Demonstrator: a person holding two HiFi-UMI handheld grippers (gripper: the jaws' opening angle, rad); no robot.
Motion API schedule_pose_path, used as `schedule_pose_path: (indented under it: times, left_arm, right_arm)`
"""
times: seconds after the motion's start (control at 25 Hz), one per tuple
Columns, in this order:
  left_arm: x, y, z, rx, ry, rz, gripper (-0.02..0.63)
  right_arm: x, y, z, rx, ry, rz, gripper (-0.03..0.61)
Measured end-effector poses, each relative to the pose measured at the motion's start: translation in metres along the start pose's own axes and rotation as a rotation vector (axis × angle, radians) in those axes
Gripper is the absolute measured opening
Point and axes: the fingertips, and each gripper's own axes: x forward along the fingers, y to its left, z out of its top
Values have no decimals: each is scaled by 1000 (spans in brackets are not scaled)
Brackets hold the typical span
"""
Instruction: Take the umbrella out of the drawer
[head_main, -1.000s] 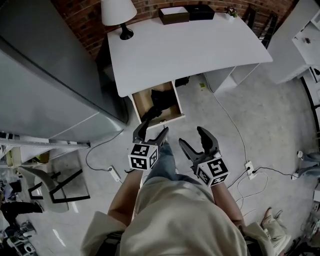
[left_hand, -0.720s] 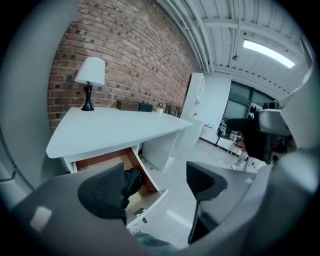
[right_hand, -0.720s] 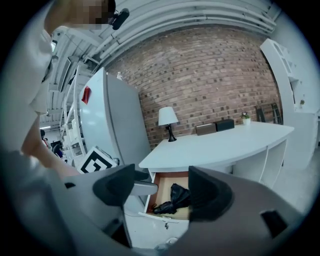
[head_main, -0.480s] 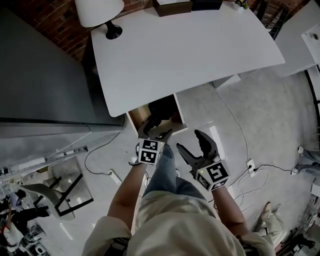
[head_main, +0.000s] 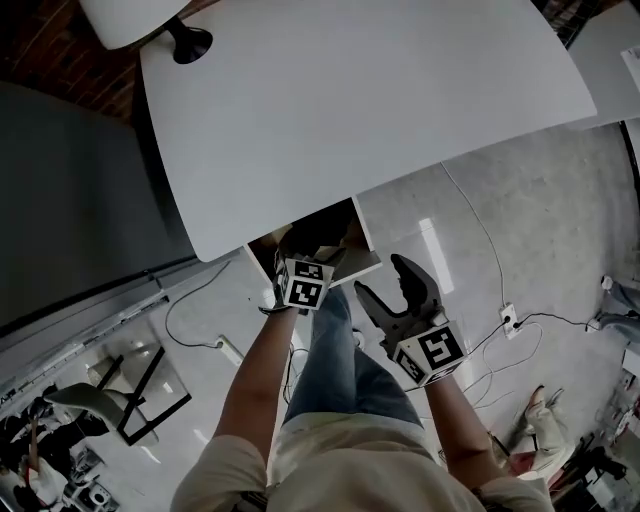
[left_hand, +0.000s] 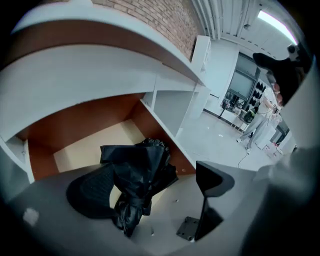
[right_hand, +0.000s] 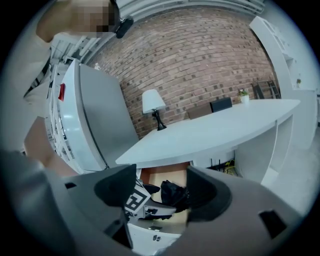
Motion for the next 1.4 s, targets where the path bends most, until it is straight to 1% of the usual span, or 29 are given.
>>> schedule_pose_path:
  times: [0.2, 0.32, 0.44, 0.52, 0.64, 0.72, 0.8, 0.88, 0.92, 1.04, 1.08, 1.12, 1.24, 1.32, 1.4]
  left_arm:
    - [46, 26, -16, -12, 70, 29, 538]
    - [69, 38, -25, -36, 118, 33, 555]
    - [90, 39, -32, 0, 159, 29, 560]
    - [100, 37, -35, 21, 172, 42, 560]
    - [108, 38, -37, 25, 173, 101, 560]
    - [112, 42, -39, 53, 183, 164, 558]
    - [113, 46, -42, 97, 210, 220, 554]
    - [112, 52, -45, 140, 231, 272, 526]
    - [112, 55, -44, 151, 231, 292, 498]
    - [109, 56, -40, 149, 228, 312, 427]
    - [109, 54, -39, 145, 233, 307, 381]
    - [109, 53, -39, 142, 239, 300, 353]
    - [108, 51, -38, 137, 256, 252, 302]
    - [104, 49, -36, 131, 254, 206, 284]
    - [97, 46, -32, 121, 235, 176, 276]
  right_arm:
    - [13, -18, -22, 75, 39, -34, 291]
    - [16, -25, -31, 104, 32, -48, 287]
    - [17, -34, -42, 134, 42, -64, 279]
    - [18, -38, -50, 151, 54, -73, 276]
    - [19, -41, -57, 186, 65, -84, 275]
    - [19, -44, -60, 176, 62, -86, 272]
    - [20, -45, -62, 166, 64, -89, 268]
    - [20, -47, -63, 173, 65, -97, 267]
    - [20, -49, -63, 180, 63, -101, 265]
    - [15, -51, -62, 195, 58, -104, 262]
    - [14, -51, -62, 192, 58, -102, 261]
    - [12, -51, -62, 186, 58, -101, 261]
    - [8, -50, -60, 178, 52, -103, 256]
    - [3, -48, -57, 171, 47, -104, 250]
    - [-3, -46, -55, 166, 41, -100, 249]
